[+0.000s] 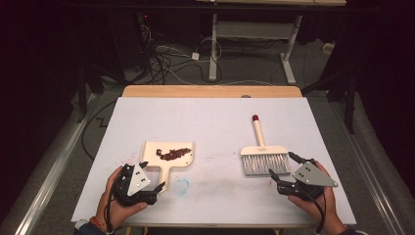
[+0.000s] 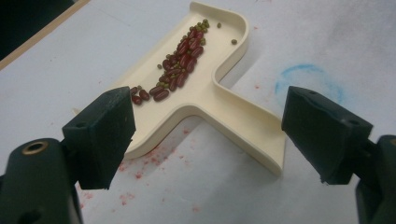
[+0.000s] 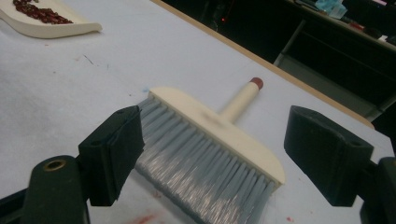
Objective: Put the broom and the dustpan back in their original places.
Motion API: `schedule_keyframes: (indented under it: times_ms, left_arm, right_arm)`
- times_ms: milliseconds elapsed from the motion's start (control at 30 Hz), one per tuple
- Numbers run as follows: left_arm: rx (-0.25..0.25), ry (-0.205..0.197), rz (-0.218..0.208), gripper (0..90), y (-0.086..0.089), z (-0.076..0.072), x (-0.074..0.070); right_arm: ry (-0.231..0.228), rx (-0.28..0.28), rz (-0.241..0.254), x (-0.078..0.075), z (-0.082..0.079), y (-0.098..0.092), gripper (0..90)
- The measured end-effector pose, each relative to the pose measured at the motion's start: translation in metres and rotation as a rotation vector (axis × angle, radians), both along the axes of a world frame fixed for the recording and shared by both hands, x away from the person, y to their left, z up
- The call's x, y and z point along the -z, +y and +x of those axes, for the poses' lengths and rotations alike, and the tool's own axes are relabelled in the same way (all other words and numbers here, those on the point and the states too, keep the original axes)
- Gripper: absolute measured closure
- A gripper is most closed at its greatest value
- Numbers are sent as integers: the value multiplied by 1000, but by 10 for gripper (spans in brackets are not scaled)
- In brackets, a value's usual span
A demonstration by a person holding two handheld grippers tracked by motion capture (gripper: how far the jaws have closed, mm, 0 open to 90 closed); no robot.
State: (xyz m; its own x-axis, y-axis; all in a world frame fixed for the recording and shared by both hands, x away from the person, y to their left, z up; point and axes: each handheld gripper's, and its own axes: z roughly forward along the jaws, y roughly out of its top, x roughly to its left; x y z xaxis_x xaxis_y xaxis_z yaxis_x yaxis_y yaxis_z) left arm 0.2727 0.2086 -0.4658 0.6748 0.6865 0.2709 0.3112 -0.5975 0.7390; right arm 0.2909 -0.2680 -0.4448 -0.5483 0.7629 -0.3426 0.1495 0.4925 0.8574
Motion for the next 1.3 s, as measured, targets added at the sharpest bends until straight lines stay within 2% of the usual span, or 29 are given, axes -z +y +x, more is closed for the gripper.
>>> schedule_keyframes:
  times_ms: [233,300,467,600,667,900,1033,1300]
  left_arm:
    - [5,4,-11,173,0,2,0]
    - [8,6,-12,173,0,3,1]
    - [18,7,-8,173,-2,4,1]
    - [13,13,4,173,-3,4,2]
    - [7,19,-6,172,-2,4,3]
    - [21,11,17,172,-5,0,2]
    - [17,12,14,172,-3,-1,3]
    - [20,11,18,172,-3,0,3]
  right_arm:
    - [39,7,3,10,-4,-6,202]
    - [44,15,-14,13,-6,-7,202]
    - [69,1,-15,21,-15,-10,201]
    - [100,-2,-20,25,-15,-11,199]
    - [108,-2,-10,25,-14,-11,197]
    - [84,-14,-2,20,-17,-11,197]
    - [60,-16,5,15,-19,-10,196]
    - [59,-11,12,14,-18,-11,196]
